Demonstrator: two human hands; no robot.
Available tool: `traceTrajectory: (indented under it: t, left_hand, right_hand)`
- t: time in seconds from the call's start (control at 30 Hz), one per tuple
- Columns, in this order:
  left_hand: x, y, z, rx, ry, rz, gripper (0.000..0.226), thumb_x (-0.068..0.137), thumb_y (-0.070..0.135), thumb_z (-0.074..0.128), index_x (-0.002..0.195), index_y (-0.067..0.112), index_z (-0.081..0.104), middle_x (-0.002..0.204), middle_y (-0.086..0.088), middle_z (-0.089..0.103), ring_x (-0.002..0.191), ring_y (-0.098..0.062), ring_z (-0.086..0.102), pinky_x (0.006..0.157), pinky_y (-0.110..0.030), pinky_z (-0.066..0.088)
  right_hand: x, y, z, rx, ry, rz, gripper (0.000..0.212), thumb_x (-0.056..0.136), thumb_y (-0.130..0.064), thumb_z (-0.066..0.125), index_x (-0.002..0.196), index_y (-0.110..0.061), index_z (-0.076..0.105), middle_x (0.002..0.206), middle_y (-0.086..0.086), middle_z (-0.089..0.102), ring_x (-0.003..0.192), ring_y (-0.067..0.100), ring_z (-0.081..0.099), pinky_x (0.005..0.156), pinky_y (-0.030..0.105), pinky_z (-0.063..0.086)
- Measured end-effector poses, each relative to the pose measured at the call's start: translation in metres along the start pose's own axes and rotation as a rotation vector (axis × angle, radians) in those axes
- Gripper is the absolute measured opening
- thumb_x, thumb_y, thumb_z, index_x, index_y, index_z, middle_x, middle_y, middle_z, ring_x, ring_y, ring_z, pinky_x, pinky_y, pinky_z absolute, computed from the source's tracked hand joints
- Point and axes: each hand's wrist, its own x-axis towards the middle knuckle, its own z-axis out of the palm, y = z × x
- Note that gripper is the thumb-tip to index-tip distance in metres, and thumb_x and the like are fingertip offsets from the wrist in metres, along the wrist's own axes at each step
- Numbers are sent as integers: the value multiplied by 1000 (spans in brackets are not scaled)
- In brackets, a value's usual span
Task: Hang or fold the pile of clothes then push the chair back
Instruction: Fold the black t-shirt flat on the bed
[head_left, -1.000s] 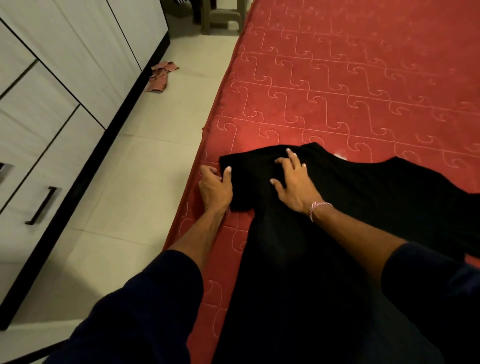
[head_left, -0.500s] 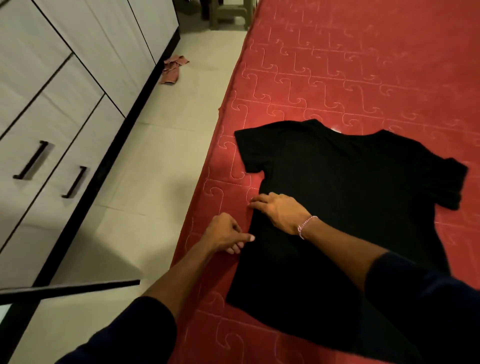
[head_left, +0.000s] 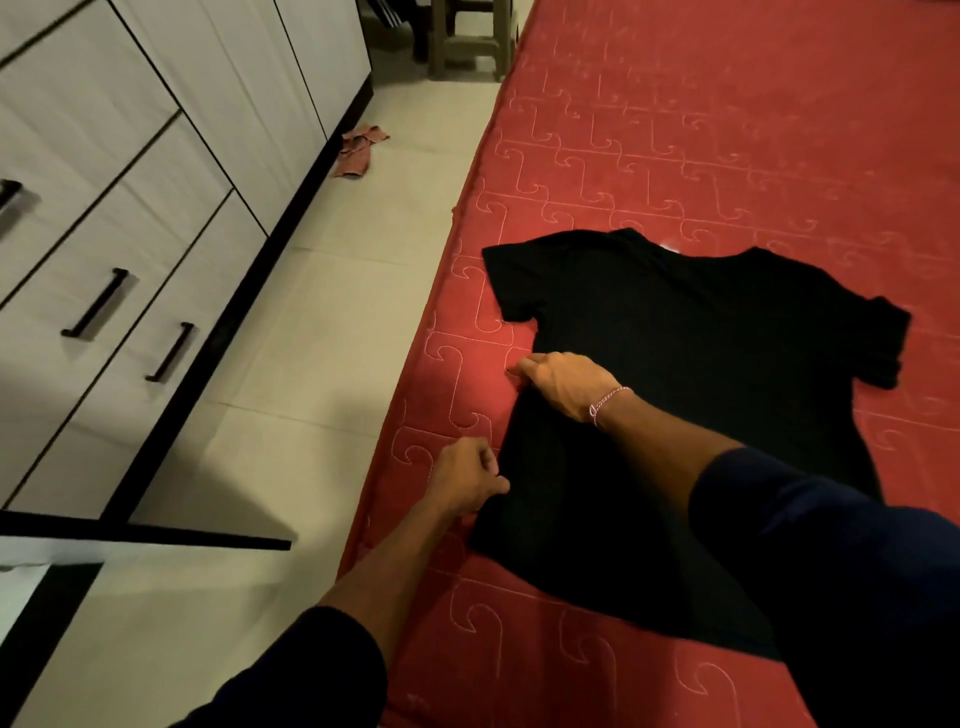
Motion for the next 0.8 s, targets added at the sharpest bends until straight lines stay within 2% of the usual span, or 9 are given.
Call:
traceTrajectory:
  t: [0.1, 0.17, 0.23, 0.37, 0.47, 0.57, 0.67, 0.73, 0.8]
  left_hand:
    - [1, -2, 6, -25, -14, -50, 20, 76, 8, 82, 85, 15, 66, 86, -3, 70, 70, -17, 69, 69, -39, 63]
    - [0, 0, 4, -4, -39, -55, 21, 77, 13, 85, 93, 11, 71, 90, -5, 72, 77, -19, 72, 64, -32, 62]
    - [-3, 9, 3, 41, -62, -27, 18, 76, 15, 86, 87, 7, 73, 86, -4, 73, 76, -19, 73, 60, -27, 59]
    - [-12, 41, 8, 265, -53, 68, 26, 70, 17, 89, 68, 7, 64, 72, -4, 70, 76, -19, 70, 70, -37, 60]
    - [-20, 77, 26, 408, -51, 108, 39, 69, 19, 88, 59, 17, 51, 65, 0, 59, 71, -23, 65, 61, -33, 50]
    - [-30, 110, 50, 502, -52, 108, 37, 75, 22, 85, 70, 15, 49, 84, -5, 62, 85, -28, 66, 67, -36, 50]
    - [-36, 129, 81, 530, -72, 110, 40, 73, 28, 87, 95, 12, 58, 108, -13, 63, 101, -34, 64, 81, -43, 52]
    - [-39, 136, 100, 537, -77, 131, 48, 75, 32, 86, 107, 9, 58, 114, -13, 62, 104, -34, 63, 81, -42, 50]
    - [-44, 138, 119, 536, -70, 148, 46, 80, 34, 82, 110, 9, 57, 116, -14, 61, 106, -34, 62, 82, -41, 49]
  right_hand:
    - [-11, 9, 0, 5, -5, 26, 47, 103, -10, 44, 149, -20, 40, 143, 9, 48, 113, 32, 63, 90, 44, 55]
    - [-18, 13, 1, -19, 2, 20, 42, 104, -11, 44, 145, -19, 48, 143, 8, 47, 113, 32, 63, 90, 45, 55]
    - [-29, 20, 2, -28, -4, 7, 38, 103, -13, 47, 139, -20, 55, 142, 6, 48, 111, 31, 64, 89, 44, 56]
    - [-53, 39, 3, -57, 50, 34, 40, 100, -10, 52, 139, -19, 54, 140, 3, 52, 109, 28, 65, 87, 43, 57]
    - [-72, 56, 2, -82, 51, 38, 40, 100, -11, 53, 139, -19, 55, 141, 3, 52, 109, 28, 66, 86, 43, 57]
    - [-87, 76, 2, -95, 29, 46, 39, 99, -13, 55, 137, -19, 56, 140, 3, 52, 110, 27, 65, 87, 43, 57]
    - [-102, 91, 8, -90, 4, 55, 37, 99, -14, 55, 136, -18, 58, 140, 3, 53, 114, 26, 63, 89, 43, 57]
    - [-113, 97, 11, -94, -5, 58, 36, 99, -15, 55, 135, -18, 60, 140, 3, 54, 116, 26, 63, 91, 42, 56]
    - [-123, 104, 16, -87, -17, 69, 35, 99, -15, 56, 134, -17, 61, 138, 3, 55, 116, 27, 62, 91, 42, 56]
